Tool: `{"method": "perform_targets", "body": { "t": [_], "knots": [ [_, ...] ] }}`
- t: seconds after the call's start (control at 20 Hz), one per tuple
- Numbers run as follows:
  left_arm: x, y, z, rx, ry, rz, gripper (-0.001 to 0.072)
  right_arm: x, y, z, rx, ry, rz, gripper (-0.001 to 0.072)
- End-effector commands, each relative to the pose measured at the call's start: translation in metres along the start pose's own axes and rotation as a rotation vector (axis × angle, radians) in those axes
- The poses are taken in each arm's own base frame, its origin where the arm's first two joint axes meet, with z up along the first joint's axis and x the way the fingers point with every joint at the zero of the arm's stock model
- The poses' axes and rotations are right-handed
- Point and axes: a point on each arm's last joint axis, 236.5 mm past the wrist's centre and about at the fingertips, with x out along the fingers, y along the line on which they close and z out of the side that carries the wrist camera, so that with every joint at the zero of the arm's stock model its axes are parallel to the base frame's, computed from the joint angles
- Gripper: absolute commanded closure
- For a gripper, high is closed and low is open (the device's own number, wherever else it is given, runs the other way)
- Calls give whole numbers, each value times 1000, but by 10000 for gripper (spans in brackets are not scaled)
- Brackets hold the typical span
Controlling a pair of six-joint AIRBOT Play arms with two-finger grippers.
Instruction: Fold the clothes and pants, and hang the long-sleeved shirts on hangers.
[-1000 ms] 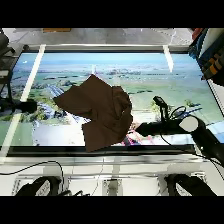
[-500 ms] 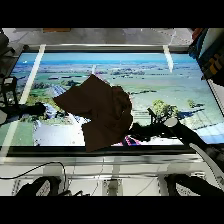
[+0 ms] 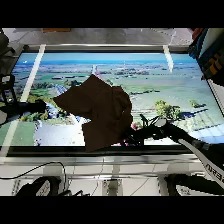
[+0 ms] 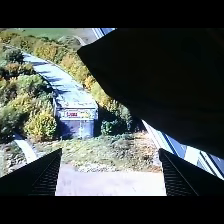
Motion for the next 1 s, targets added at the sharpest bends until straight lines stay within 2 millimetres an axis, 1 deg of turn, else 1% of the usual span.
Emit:
{"method": "perform_targets", "body": {
  "t": [0.0,0.05,0.15,0.25,0.3,0.35,0.4,0.45,0.55,0.6,0.65,0.7,0.75,0.85,0.9,0.95],
  "knots": [
    [0,0,1,-1,-5,-2,15,11,0,1,39,11,-18,349],
    [0,0,1,-1,-5,-1,15,12,1,4,37,9,-18,349],
    [0,-1,1,-2,-5,-2,15,13,5,12,29,-9,-16,407],
    [0,-1,1,-2,-5,-2,15,15,10,20,22,-43,-12,407],
    [0,-1,1,-2,-4,-2,15,16,11,19,17,-45,-13,409],
    [0,0,1,-1,-4,-2,15,17,11,17,1,-39,-21,470],
    [0,0,1,-2,-4,-2,15,18,12,16,-6,-37,-22,606],
    [0,0,1,-2,-4,-2,15,18,14,17,-13,-40,-20,699],
    [0,-1,1,-2,-4,-2,15,13,24,20,-44,-41,-7,698],
    [0,-1,1,-2,-4,-2,15,8,33,20,-102,-25,0,699],
    [0,-1,1,-3,-4,-3,15,1,39,20,-168,-5,-2,699],
    [0,-2,1,-8,-5,-8,15,-9,42,24,-213,8,-20,699],
    [0,-6,2,-23,-9,-23,15,-21,43,31,-255,9,-44,699],
    [-1,-16,4,-64,-15,-67,15,-53,43,47,-313,-19,-82,699],
    [-1,-20,4,-79,-16,-84,15,-71,40,54,-334,-44,-106,699],
    [-1,-24,4,-91,-15,-100,15,-92,32,59,-351,-67,-142,699]
  ]
}}
